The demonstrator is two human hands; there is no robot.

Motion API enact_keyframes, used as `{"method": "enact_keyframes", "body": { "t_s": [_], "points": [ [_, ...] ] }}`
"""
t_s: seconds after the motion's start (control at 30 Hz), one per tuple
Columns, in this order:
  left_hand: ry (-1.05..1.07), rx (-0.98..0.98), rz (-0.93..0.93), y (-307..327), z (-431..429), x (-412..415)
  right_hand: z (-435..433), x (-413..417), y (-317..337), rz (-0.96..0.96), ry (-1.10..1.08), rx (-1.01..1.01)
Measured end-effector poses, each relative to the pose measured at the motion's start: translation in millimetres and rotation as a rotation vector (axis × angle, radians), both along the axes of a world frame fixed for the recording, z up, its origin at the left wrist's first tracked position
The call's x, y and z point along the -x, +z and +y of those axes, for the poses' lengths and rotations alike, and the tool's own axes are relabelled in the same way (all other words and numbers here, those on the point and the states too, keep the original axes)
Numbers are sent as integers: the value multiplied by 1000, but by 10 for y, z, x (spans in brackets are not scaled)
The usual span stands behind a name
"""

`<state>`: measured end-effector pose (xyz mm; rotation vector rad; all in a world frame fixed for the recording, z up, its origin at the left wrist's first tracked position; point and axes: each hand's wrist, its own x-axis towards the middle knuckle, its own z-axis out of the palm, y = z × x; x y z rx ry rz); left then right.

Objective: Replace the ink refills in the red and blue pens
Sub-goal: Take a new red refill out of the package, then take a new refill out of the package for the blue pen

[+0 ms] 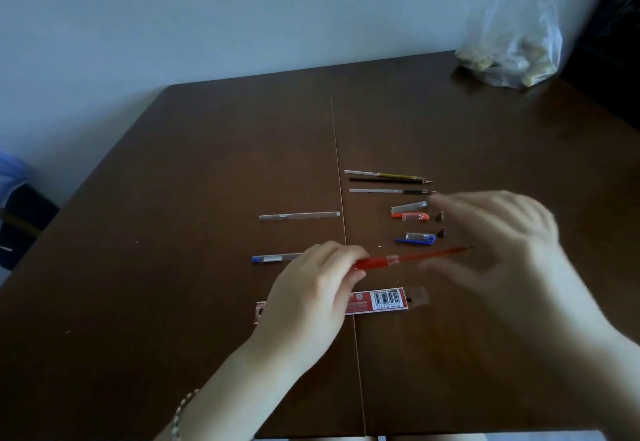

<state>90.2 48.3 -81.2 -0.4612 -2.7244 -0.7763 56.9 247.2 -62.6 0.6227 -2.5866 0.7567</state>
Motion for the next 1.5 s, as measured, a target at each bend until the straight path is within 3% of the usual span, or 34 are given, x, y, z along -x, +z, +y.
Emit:
{"method": "enact_keyframes", "body": {
  "t_s": [0.1, 0.17, 0.37, 0.53, 0.63, 0.8, 0.9, 1.03, 1.2, 1.4, 1.5],
  "points": [
    [46, -71, -23, -22, -19, -8, 81, -20, 64, -310, -35, 393],
    [42, -79, -22, -26, -15, -21, 70, -39, -5, -400, 18, 574],
    [3, -123, -28, -9, 65, -57, -149, -94, -94, -577, 98, 823],
    [7, -168, -44, -10, 80, -79, -263, -107, -199, -663, 203, 862],
    [15, -188, -51, -21, 60, -77, -254, -91, -234, -677, 156, 939],
    [18, -179, -64, -53, 44, -87, -248, -81, -283, -677, 146, 907],
    [71, -55, 33, -105, -73, 72, -147, -63, -325, -710, 123, 865],
    [272, 123, -50, -247, -342, 456, 63, 7, -425, -569, -58, 517],
    [254, 280, -162, -404, -441, 643, 88, -11, -500, -516, -105, 154],
    [252, 170, 24, -265, -314, 434, -51, 1, -561, -511, -73, 62],
    [88, 52, 53, -189, -120, 184, -86, 14, -564, -535, -62, 86]
  ]
}}
